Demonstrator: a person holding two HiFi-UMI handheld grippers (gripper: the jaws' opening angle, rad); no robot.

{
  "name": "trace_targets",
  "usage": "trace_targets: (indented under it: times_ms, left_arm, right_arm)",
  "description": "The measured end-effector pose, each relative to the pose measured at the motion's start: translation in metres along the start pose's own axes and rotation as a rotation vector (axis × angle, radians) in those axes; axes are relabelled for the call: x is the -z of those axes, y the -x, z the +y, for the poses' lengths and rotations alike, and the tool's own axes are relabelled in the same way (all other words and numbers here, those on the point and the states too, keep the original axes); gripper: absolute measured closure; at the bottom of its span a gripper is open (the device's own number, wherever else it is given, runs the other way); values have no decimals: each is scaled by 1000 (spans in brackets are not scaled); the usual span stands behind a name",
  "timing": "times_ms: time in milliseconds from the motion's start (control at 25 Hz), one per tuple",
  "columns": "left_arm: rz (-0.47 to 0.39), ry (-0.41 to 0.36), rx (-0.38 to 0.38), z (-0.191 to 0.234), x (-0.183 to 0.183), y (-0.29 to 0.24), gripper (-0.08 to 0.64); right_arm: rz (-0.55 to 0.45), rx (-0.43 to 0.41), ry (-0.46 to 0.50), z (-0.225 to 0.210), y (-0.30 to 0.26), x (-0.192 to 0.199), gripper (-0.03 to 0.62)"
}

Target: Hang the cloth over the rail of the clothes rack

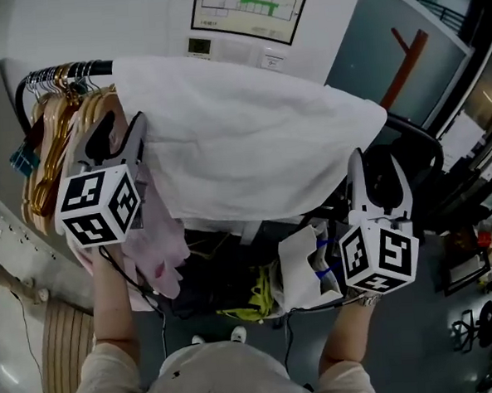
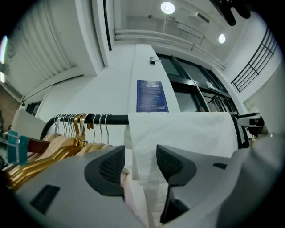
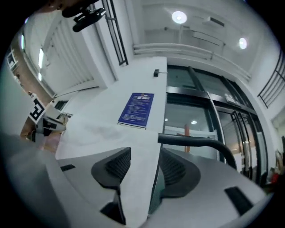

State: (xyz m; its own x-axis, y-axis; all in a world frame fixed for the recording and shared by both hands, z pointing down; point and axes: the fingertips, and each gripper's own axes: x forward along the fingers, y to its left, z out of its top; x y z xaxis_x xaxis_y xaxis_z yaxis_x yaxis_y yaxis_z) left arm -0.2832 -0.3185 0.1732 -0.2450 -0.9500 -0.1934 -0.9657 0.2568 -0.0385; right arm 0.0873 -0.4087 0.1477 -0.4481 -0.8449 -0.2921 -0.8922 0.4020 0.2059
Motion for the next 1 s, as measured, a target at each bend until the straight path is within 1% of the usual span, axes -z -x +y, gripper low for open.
trace_targets:
  times_ms: [40,120,160,240,320,480,600,640,680,760,800,880,920,1000]
  left_arm:
    - [6,-5,8,-1,2,-3,353]
    - [7,-18,23,-4,-1,-9,351]
    - [3,-9,36,-6,-5,-13,351]
    - [-6,49,75,-8,-12,-21,351]
    - [-6,101,113,-9,-16,-25,351]
    - [-13,140,160,-8,-19,-31,353]
    - [-35,162,233,-17,-24,-32,353]
    - [-37,158,249,-20,-25,-32,353]
    - [-37,151,256,-21,-26,-31,353]
    - [-37,128,254,-20,-27,-27,368]
    - [-41,116,250,-19,-29,-24,437]
    - [-46,84,246,-18,-37,-19,492]
    - [-46,56,243,-19,-42,-18,503]
    - [-42,-26,232,-23,-56,-21,515]
  right_arm:
    - [-3,17,-25,-8,-3,3,394]
    - [-2,9,-68,-20,-12,5,394]
    - [1,-13,-91,-25,-18,3,394]
    - [13,-79,-135,-29,-28,1,396]
    - [28,-136,-152,-30,-32,0,396]
    - [42,-210,-139,-24,-35,-3,396]
    - [61,-279,-188,-14,-38,0,396]
    - [67,-289,-198,-12,-40,2,397]
    - [69,-296,-200,-10,-40,2,412]
    - [58,-297,-197,-6,-36,-1,529]
    - [48,-290,-191,-5,-33,-4,563]
    - [22,-268,-170,-3,-28,-11,568]
    - [6,-257,-165,-3,-26,-16,568]
    - [-28,-236,-176,-7,-22,-26,569]
